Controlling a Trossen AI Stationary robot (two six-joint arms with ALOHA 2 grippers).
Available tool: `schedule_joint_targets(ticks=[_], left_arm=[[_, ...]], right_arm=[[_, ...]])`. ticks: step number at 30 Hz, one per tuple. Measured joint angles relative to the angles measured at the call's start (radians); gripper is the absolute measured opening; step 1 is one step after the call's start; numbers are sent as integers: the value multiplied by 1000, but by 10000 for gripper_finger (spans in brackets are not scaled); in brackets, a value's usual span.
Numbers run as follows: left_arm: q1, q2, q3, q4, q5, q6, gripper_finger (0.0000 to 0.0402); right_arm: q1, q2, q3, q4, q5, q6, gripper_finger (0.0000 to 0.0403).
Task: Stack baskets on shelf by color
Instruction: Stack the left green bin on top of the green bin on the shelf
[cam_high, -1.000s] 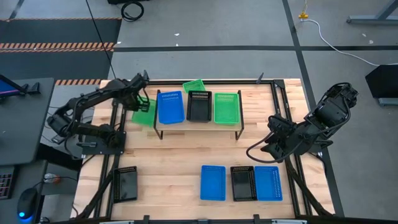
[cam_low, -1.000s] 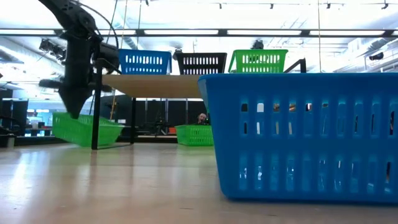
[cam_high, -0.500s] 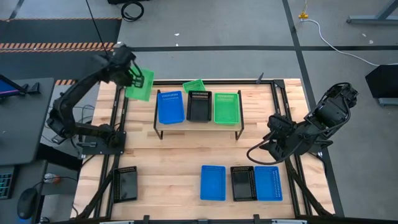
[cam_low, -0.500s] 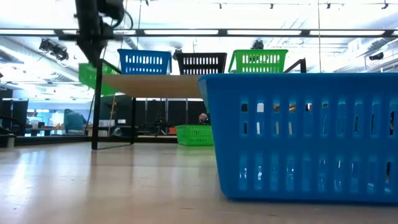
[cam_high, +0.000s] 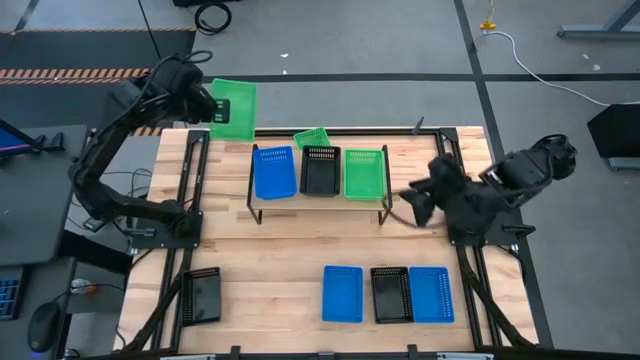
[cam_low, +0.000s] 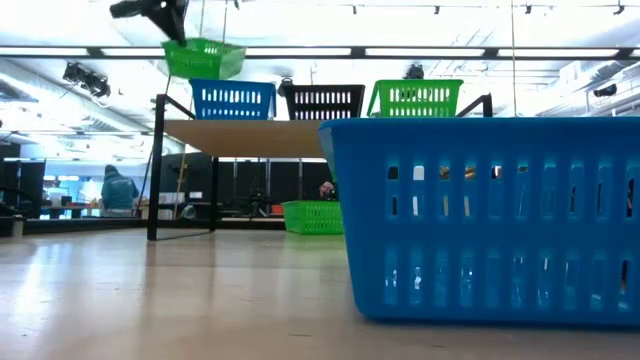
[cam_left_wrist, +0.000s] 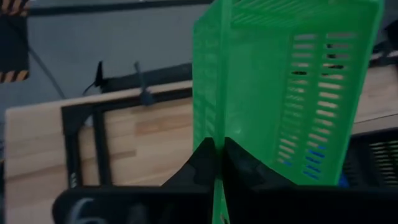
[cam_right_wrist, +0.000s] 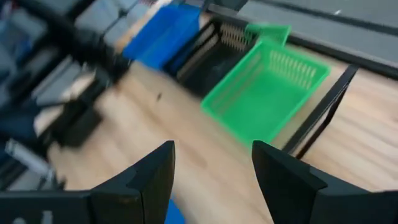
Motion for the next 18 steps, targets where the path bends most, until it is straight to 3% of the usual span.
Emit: schedule_joint_targets(ticks=[11,18], left_arm=[[-194,17,23,160,-66,-97,14],[-342,32,23,273,-173,-133,14]], right_arm=[[-304,92,0,436,-60,-341,220],[-406,202,-1,620,-111,-389,220]])
